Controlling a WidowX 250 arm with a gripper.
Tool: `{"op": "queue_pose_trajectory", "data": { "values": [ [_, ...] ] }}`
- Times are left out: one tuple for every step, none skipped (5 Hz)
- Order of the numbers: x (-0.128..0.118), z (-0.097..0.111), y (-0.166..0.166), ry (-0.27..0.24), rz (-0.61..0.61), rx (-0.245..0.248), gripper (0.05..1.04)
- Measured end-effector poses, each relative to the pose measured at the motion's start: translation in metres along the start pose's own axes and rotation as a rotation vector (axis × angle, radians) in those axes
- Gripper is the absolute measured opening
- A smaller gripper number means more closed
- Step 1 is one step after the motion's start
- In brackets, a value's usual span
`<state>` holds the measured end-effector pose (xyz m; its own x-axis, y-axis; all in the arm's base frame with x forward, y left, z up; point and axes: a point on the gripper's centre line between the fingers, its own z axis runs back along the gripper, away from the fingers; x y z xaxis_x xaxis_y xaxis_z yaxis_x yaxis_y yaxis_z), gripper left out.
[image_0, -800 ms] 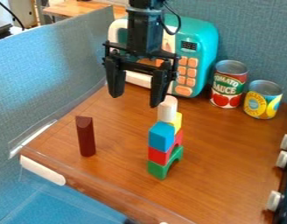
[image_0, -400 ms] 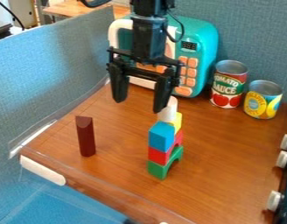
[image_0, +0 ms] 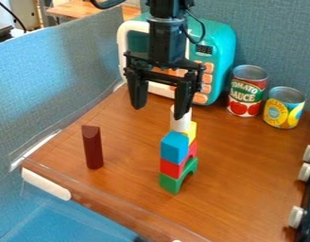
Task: Put the cylinder on the left side of the table
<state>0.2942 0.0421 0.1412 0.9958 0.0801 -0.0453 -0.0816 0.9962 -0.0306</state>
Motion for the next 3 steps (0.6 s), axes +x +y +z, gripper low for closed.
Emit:
{"op": "queue_pose_trajectory", "data": {
  "values": [
    [0.011, -0.010, -0.001, 0.010, 0.004, -0.008, 1.001],
    [0.023, -0.018, -0.003, 0.024, 0.019, -0.032, 1.001],
    [0.031, -0.022, -0.005, 0.032, 0.029, -0.052, 1.001]
  ]
}}
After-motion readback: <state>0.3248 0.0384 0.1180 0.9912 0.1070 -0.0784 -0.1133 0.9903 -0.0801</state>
